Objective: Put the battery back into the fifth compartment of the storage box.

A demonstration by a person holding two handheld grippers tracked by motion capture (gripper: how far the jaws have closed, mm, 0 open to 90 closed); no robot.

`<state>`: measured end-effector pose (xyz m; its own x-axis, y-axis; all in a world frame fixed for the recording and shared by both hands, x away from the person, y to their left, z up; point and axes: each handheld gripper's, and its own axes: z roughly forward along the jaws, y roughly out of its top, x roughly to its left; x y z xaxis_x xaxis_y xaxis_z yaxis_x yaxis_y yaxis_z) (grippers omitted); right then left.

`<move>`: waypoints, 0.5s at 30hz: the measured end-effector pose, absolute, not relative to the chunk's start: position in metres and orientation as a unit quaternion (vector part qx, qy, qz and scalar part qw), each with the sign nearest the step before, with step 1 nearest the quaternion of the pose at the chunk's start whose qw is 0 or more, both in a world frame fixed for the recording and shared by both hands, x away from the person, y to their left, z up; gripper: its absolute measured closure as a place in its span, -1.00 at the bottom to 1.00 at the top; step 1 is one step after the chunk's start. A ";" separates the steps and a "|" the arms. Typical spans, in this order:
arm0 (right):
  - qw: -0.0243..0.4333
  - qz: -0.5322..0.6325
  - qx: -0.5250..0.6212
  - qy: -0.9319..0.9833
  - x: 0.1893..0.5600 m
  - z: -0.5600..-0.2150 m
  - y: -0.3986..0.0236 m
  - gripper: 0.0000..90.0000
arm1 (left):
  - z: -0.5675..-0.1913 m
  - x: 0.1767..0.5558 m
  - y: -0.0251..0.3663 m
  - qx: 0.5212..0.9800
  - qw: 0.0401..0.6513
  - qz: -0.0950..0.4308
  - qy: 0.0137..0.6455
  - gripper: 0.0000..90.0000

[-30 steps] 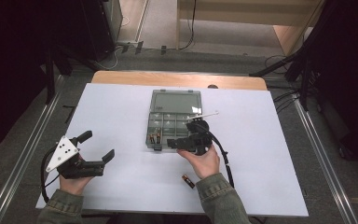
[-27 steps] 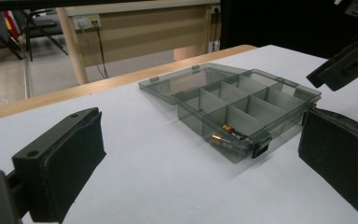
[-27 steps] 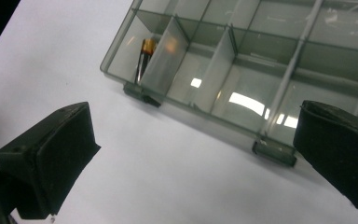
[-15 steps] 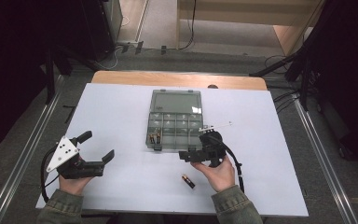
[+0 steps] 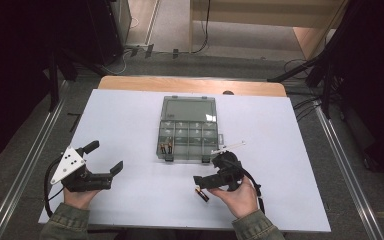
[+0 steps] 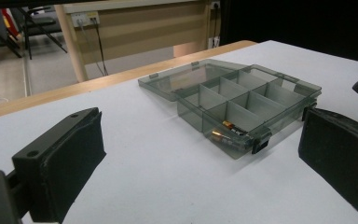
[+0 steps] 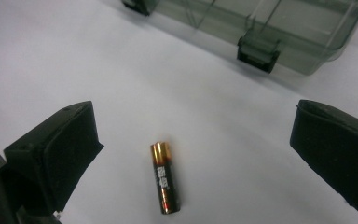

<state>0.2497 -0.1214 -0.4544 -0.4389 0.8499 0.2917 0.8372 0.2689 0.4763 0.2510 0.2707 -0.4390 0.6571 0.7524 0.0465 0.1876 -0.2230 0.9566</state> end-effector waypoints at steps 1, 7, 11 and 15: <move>0.012 0.288 0.526 0.800 0.248 -0.455 -0.120 -0.93 | -0.439 0.251 0.271 0.736 0.535 0.263 0.319 -1.00; 0.013 0.265 0.515 0.815 0.242 -0.463 -0.112 -0.84 | -0.439 0.251 0.271 0.736 0.536 0.264 0.319 -0.99; 0.018 0.257 0.505 0.824 0.240 -0.469 -0.108 -0.74 | -0.439 0.251 0.271 0.737 0.536 0.263 0.318 -0.99; 0.015 0.250 0.498 0.830 0.237 -0.472 -0.104 -0.54 | -0.439 0.251 0.271 0.737 0.535 0.262 0.318 -0.99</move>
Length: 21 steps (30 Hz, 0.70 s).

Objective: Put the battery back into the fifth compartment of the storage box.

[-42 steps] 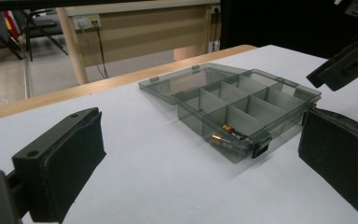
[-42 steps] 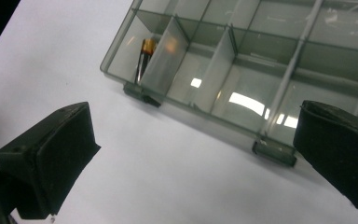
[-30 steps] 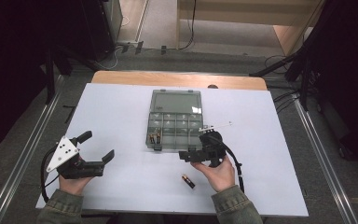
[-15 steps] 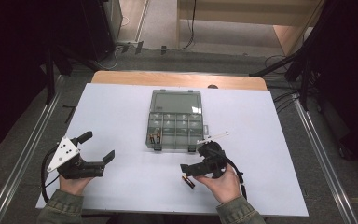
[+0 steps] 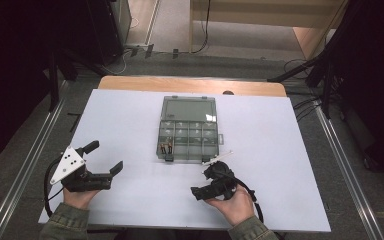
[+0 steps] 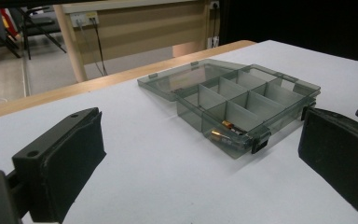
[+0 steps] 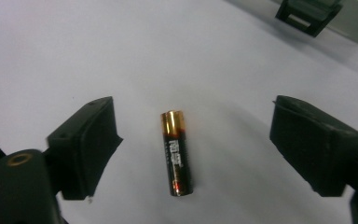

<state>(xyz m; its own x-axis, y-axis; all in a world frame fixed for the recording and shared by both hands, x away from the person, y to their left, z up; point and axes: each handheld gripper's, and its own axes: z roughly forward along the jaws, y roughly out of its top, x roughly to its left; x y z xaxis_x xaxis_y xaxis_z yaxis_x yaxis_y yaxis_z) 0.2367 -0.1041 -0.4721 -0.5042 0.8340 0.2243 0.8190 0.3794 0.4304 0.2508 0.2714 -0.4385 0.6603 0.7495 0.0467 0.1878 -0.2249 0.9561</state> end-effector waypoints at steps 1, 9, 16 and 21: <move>0.013 0.249 0.496 0.832 0.236 -0.472 -0.103 -0.49 | -0.439 0.251 0.271 0.738 0.534 0.262 0.317 -0.99; 0.015 0.231 0.477 0.848 0.232 -0.480 -0.097 -0.06 | -0.439 0.251 0.272 0.737 0.536 0.262 0.317 -0.99; 0.010 0.218 0.470 0.855 0.230 -0.484 -0.095 0.32 | -0.438 0.250 0.273 0.738 0.537 0.263 0.314 -0.91; 0.013 0.208 0.472 0.856 0.230 -0.485 -0.095 0.69 | -0.439 0.251 0.273 0.737 0.538 0.263 0.314 -0.91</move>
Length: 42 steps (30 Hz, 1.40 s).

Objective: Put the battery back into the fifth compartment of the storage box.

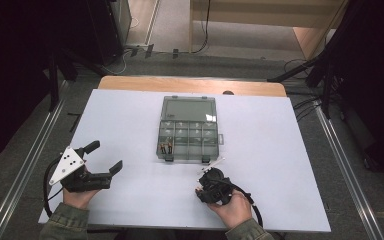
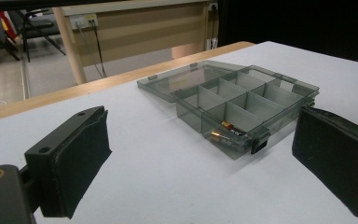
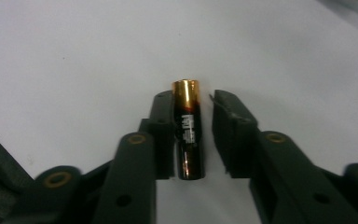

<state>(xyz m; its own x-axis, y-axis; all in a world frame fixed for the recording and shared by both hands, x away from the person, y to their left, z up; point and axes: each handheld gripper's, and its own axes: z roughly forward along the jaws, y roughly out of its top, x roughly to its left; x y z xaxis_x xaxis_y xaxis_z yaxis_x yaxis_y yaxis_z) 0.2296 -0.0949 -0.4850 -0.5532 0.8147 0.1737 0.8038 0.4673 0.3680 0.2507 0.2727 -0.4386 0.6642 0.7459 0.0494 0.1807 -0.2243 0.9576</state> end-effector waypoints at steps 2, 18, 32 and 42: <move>0.015 0.205 0.475 0.856 0.230 -0.485 -0.095 0.71 | -0.439 0.251 0.273 0.737 0.538 0.263 0.314 -0.91; -0.001 0.239 0.495 0.835 0.233 -0.477 -0.103 0.73 | -0.439 0.251 0.273 0.737 0.537 0.263 0.315 -0.91; -0.014 0.283 0.502 0.817 0.248 -0.460 -0.097 0.73 | -0.439 0.251 0.272 0.738 0.531 0.268 0.319 -0.91; -0.019 0.317 0.509 0.800 0.269 -0.448 -0.079 0.73 | -0.438 0.251 0.274 0.735 0.534 0.267 0.322 -0.91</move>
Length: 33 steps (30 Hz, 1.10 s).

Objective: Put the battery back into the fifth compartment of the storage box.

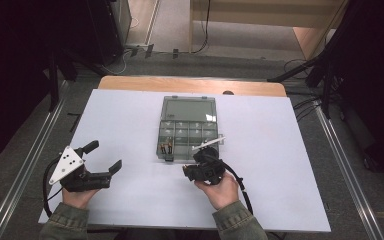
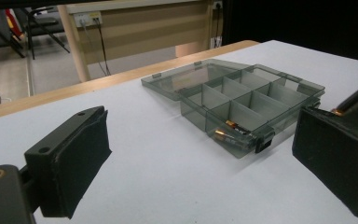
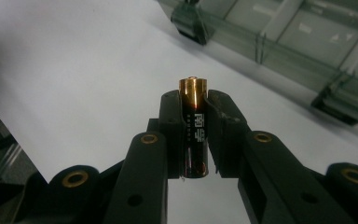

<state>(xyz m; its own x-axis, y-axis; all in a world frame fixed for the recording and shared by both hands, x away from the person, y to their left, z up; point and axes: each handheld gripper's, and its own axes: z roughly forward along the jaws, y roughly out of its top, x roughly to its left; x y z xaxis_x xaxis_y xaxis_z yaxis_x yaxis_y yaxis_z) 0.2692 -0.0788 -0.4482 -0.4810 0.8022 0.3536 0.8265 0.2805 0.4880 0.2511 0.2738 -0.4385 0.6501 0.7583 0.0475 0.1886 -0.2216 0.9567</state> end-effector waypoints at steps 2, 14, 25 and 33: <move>0.022 -0.324 -0.511 -0.796 0.274 -0.446 -0.076 0.73 | -0.438 0.251 0.274 0.734 0.535 0.265 0.323 -0.91; 0.040 -0.367 -0.534 -0.761 0.297 -0.443 -0.065 0.73 | -0.437 0.251 0.276 0.733 0.536 0.262 0.327 -0.92; 0.071 -0.407 -0.560 -0.718 0.319 -0.444 -0.062 0.73 | -0.436 0.250 0.275 0.731 0.538 0.262 0.328 -0.92; 0.077 -0.420 -0.577 -0.696 0.334 -0.448 -0.059 0.73 | -0.436 0.250 0.277 0.729 0.540 0.263 0.329 -0.92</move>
<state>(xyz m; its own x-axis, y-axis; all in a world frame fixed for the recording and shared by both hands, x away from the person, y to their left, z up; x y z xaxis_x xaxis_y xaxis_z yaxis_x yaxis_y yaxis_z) 0.3337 -0.0585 -0.4478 -0.3213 0.7392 0.5919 0.8687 -0.0188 0.4950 0.2499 0.2769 -0.4360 0.6461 0.7627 0.0281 0.1955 -0.2010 0.9599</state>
